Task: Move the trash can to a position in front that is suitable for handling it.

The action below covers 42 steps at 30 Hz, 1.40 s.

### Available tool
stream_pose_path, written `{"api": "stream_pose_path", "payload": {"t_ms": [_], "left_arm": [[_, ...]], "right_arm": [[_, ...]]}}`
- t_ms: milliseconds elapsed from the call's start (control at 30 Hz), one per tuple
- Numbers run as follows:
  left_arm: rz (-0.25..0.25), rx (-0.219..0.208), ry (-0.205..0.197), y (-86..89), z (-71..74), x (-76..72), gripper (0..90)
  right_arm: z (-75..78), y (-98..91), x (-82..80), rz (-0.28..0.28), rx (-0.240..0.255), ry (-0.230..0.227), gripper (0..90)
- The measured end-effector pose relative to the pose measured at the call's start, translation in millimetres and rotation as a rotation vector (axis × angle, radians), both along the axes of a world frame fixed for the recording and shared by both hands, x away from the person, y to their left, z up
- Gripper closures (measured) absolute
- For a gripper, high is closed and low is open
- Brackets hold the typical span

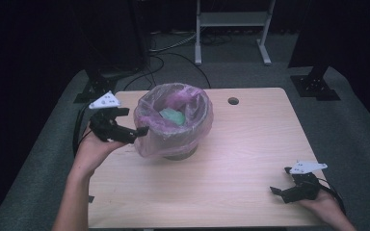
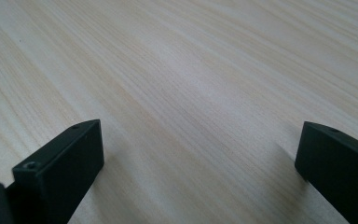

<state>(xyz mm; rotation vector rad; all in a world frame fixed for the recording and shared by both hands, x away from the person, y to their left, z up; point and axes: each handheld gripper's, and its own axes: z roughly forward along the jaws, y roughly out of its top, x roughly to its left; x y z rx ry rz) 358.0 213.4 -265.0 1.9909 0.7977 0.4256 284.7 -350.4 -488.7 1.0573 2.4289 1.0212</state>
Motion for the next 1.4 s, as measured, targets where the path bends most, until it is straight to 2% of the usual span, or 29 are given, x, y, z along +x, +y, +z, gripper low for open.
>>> {"api": "stream_pose_path", "payload": {"t_ms": [133, 267, 300, 333, 367, 533, 667, 767, 833, 867, 900, 933, 1067, 1133, 1167, 1300, 1333, 1367, 1400], "left_arm": [[0.009, 0.002, 0.0, -3.9, 9.7, 22.9, 0.0], [0.018, -0.013, 0.002, -10.7, 13.1, 49.4, 0.0], [0.018, -0.013, 0.002, -10.7, 13.1, 49.4, 0.0], [0.022, -0.001, 0.013, -13.5, 11.8, 59.4, 0.0], [0.022, -0.001, 0.013, -13.5, 11.8, 59.4, 0.0], [0.05, -0.003, 0.027, -16.1, 4.8, 83.6, 0.0], [0.066, 0.004, 0.052, -15.3, -3.2, 101.5, 6.8], [0.071, 0.014, 0.053, -15.0, -6.9, 106.5, 11.7], [0.07, 0.023, 0.063, -15.1, -11.3, 110.8, 20.0], [0.077, 0.049, 0.06, -16.7, -15.5, 113.7, 21.8], [0.077, 0.049, 0.06, -16.7, -15.5, 113.7, 23.3], [0.08, 0.074, 0.066, -18.7, -19.2, 116.1, 25.8], [0.086, 0.094, 0.063, -19.0, -23.6, 119.3, 32.9], [0.089, 0.103, 0.051, -18.8, -25.8, 120.6, 40.9], [0.085, 0.109, 0.048, -18.6, -26.9, 121.0, 40.9], [0.078, 0.125, 0.072, -18.5, -31.8, 124.0, 49.8], [0.082, 0.136, 0.073, -18.4, -32.8, 124.4, 55.3], [0.085, 0.149, 0.073, -17.5, -33.2, 124.8, 55.3], [0.084, 0.139, 0.075, -15.2, -33.1, 124.8, 63.3]], "right_arm": [[-0.1, -0.1, 0.2, 0.0, 0.0, -0.003, 0.0], [0.0, 0.0, 0.0, -0.003, 0.001, 0.001, 0.0], [0.0, 0.0, 0.0, -0.003, 0.001, 0.001, 0.0], [0.0, 0.0, 0.0, -0.003, 0.001, 0.001, 0.0], [0.0, 0.0, 0.0, -0.003, 0.001, 0.001, 0.0], [0.0, 0.0, 0.0, -0.004, 0.002, 0.0, 0.0], [0.1, 0.0, 0.0, -0.003, 0.001, 0.001, 0.0], [0.1, -0.1, 0.0, -0.003, 0.001, 0.001, 0.0], [0.0, 0.0, 0.0, -0.003, 0.001, 0.001, 0.0], [0.1, -0.1, 0.0, -0.003, 0.001, 0.001, 0.0], [0.1, -0.1, 0.0, -0.003, 0.001, 0.001, 0.0], [0.1, -0.1, 0.0, -0.003, 0.0, 0.001, 0.0], [0.1, -0.1, 0.0, -0.003, 0.0, 0.001, 0.0], [0.1, -0.1, 0.0, -0.003, 0.0, 0.0, 0.0], [0.1, -0.1, 0.0, -0.003, 0.0, 0.0, 0.0], [0.1, -0.1, 0.0, -0.003, 0.0, 0.001, 0.0], [0.1, -0.1, 0.0, -0.003, 0.0, 0.001, 0.0], [0.1, -0.1, 0.0, -0.003, 0.0, 0.001, 0.0], [0.1, -0.1, 0.0, -0.003, 0.0, 0.001, 0.0]]}}
